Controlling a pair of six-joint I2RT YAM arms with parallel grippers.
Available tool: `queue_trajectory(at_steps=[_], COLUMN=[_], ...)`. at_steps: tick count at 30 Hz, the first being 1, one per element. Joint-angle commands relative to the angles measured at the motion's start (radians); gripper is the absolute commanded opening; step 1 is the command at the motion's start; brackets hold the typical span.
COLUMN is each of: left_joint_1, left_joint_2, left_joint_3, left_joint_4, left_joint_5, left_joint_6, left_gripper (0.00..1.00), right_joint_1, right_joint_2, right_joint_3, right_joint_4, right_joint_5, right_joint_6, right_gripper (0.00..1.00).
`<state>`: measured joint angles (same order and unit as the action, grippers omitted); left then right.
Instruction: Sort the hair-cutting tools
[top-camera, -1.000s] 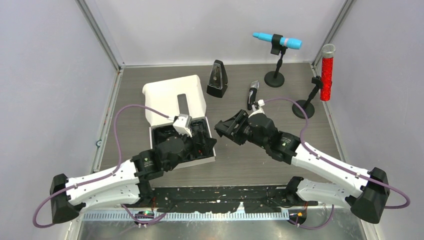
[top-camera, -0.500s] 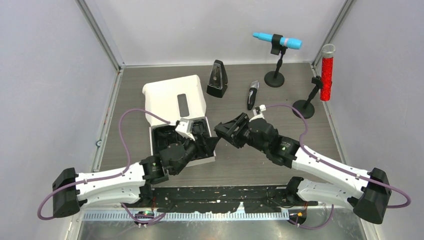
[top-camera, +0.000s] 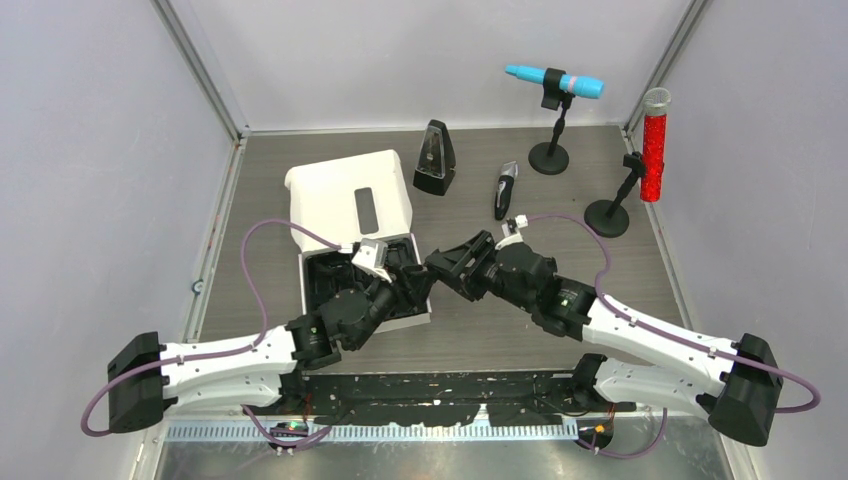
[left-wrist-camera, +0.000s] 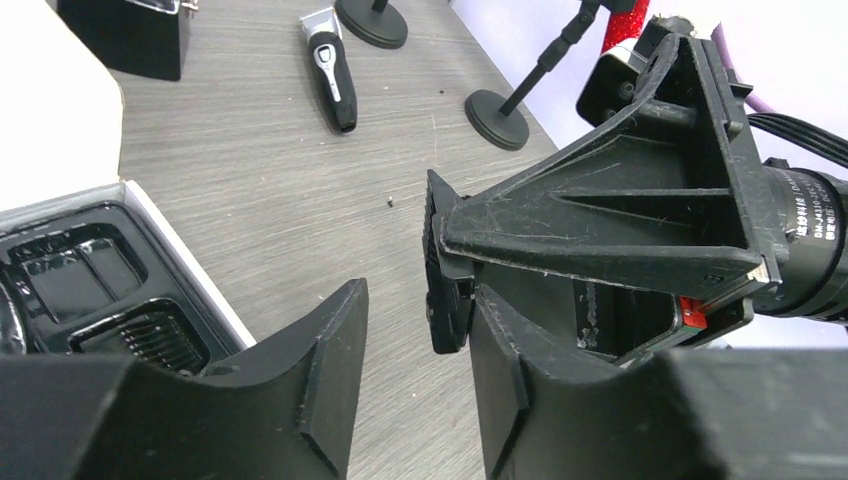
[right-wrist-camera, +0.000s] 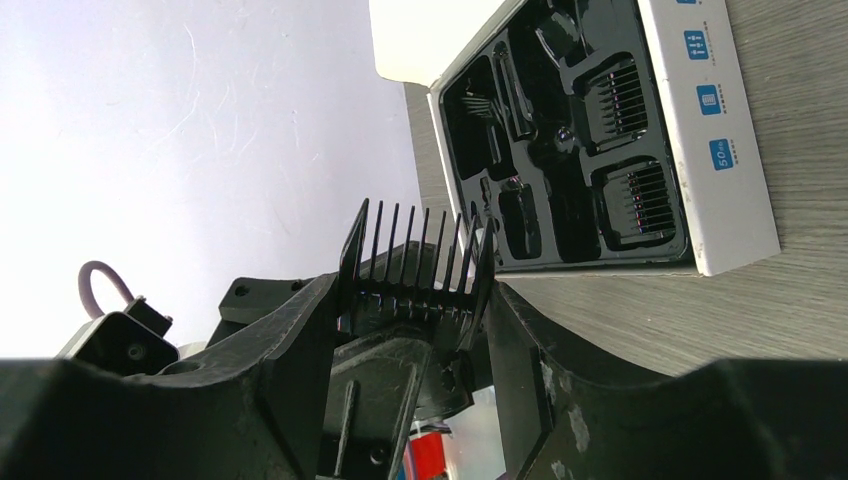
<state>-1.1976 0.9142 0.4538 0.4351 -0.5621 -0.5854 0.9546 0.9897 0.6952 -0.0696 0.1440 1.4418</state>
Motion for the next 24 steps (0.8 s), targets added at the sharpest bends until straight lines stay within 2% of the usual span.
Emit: queue_trajectory(at_steps=[1, 6, 9, 10, 13, 17, 21, 24], left_joint_1=[-0.005, -0.005, -0.003, -0.002, 0.033, 0.170, 0.282, 0.320], left_joint_2=[0.003, -0.004, -0.029, -0.039, -0.070, -0.118, -0.130, -0.114], left_joint_3=[-0.003, 0.019, 0.026, 0.026, 0.040, 0.109, 0.238, 0.338], left_joint_4=[0.090, 0.008, -0.057, -0.074, -0.176, -0.431, -0.784, -0.977], left_joint_5=[-0.043, -0.055, -0.052, -0.040, 0.051, 0.306, 0.464, 0.552], left_joint_6=[0.046, 0.049, 0.066, 0.087, 0.138, 0.165, 0.229, 0.293], left_gripper=[0.39, 0.00, 0.00, 0.00, 0.00, 0.00, 0.00, 0.00], right_joint_1=[0.015, 0.022, 0.022, 0.022, 0.022, 0.022, 0.022, 0.022], right_joint_2=[-0.023, -0.028, -0.046, -0.059, -0.100, -0.160, -0.223, -0.256], right_joint_3=[0.003, -0.003, -0.016, -0.016, -0.003, 0.007, -0.019, -0.054], right_joint_4=[0.065, 0.057, 0.051, 0.045, 0.013, 0.026, 0.090, 0.117], right_joint_5=[0.001, 0.017, 0.039, 0.058, 0.102, 0.143, 0.076, -0.012], right_joint_6=[0.017, 0.000, -0.022, -0.047, -0.141, -0.471, -0.815, -0.986], right_gripper=[0.45, 0.49, 0.58, 0.64, 0.74, 0.78, 0.78, 0.78])
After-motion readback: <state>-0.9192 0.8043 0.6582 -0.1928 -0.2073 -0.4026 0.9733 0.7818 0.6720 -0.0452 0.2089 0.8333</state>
